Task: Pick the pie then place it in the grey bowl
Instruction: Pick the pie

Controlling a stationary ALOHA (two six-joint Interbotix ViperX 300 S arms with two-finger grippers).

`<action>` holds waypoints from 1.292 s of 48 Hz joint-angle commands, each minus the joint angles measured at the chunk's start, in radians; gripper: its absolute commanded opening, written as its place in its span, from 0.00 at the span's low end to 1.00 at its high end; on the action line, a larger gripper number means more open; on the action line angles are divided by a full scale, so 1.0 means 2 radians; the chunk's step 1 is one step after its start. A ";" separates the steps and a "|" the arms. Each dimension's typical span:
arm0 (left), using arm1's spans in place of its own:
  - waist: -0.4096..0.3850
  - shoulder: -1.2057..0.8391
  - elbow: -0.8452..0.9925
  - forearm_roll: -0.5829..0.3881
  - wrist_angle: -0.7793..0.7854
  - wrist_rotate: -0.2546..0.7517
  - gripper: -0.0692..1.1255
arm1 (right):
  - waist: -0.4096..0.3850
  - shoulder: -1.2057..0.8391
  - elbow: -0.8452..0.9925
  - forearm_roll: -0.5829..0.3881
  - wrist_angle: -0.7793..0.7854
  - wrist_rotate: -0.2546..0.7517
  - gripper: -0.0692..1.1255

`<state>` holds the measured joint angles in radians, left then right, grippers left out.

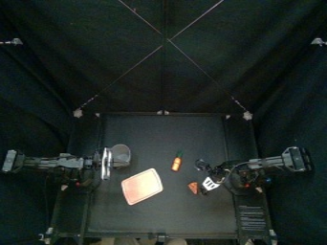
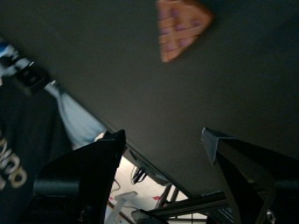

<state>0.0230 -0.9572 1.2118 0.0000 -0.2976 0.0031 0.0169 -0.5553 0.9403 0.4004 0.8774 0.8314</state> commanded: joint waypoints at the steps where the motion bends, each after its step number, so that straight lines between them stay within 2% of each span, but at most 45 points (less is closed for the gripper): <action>1: 0.002 0.002 -0.005 0.000 -0.002 0.000 0.04 | 0.012 -0.003 -0.020 -0.094 0.034 0.100 0.91; 2: 0.003 0.002 -0.004 0.000 -0.002 0.000 0.04 | 0.019 -0.002 -0.023 -0.120 0.037 0.137 0.91; 8: 0.008 0.002 0.002 -0.001 -0.002 0.000 0.04 | 0.072 0.005 -0.033 -0.223 0.031 0.277 0.91; 14: 0.011 0.002 0.008 -0.001 -0.002 0.000 0.04 | 0.153 0.030 -0.040 -0.322 0.018 0.414 0.91; 20: 0.011 0.002 0.010 -0.001 -0.002 0.000 0.04 | 0.219 0.072 -0.062 -0.366 0.015 0.525 0.91; 24: 0.011 0.002 0.010 -0.001 -0.002 0.000 0.04 | 0.245 0.103 -0.079 -0.377 0.015 0.568 0.91; 28: 0.012 0.002 0.011 -0.001 -0.001 0.000 0.04 | 0.257 0.133 -0.095 -0.379 0.018 0.584 0.91; 35: 0.016 0.002 0.012 0.000 -0.002 0.001 0.04 | 0.257 0.181 -0.113 -0.385 0.018 0.581 0.91; 50: 0.028 0.002 0.014 0.001 -0.002 0.001 0.04 | 0.211 0.223 -0.099 -0.416 -0.023 0.576 0.91; 62: 0.038 0.002 0.019 0.002 -0.002 0.001 0.04 | 0.191 0.236 -0.077 -0.418 -0.054 0.576 0.91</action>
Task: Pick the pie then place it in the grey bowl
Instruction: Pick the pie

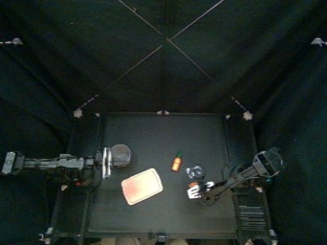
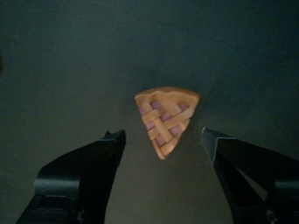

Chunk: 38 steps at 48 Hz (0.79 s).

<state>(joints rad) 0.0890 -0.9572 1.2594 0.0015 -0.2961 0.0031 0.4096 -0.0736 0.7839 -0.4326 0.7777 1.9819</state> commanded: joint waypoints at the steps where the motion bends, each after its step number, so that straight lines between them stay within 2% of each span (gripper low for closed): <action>1: 0.006 0.002 -0.004 0.001 -0.003 0.001 0.04 | -0.008 -0.005 0.002 -0.002 -0.005 0.001 0.91; 17: 0.018 0.002 0.003 0.000 -0.003 0.001 0.04 | -0.025 0.010 0.012 -0.010 -0.058 0.000 0.91; 26: 0.023 0.002 0.005 0.000 -0.003 0.001 0.04 | -0.025 0.031 0.013 -0.013 -0.058 -0.001 0.91; 33: 0.023 0.002 0.005 -0.001 -0.003 0.001 0.04 | -0.027 0.037 0.007 -0.014 -0.058 -0.010 0.86; 38: 0.023 0.002 0.005 -0.001 -0.003 0.001 0.04 | -0.028 0.033 0.000 -0.014 -0.056 -0.014 0.75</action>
<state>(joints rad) 0.1335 -0.9572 1.2824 0.0000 -0.2961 0.0031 0.3620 0.0046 0.7992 -0.4571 0.6657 1.9558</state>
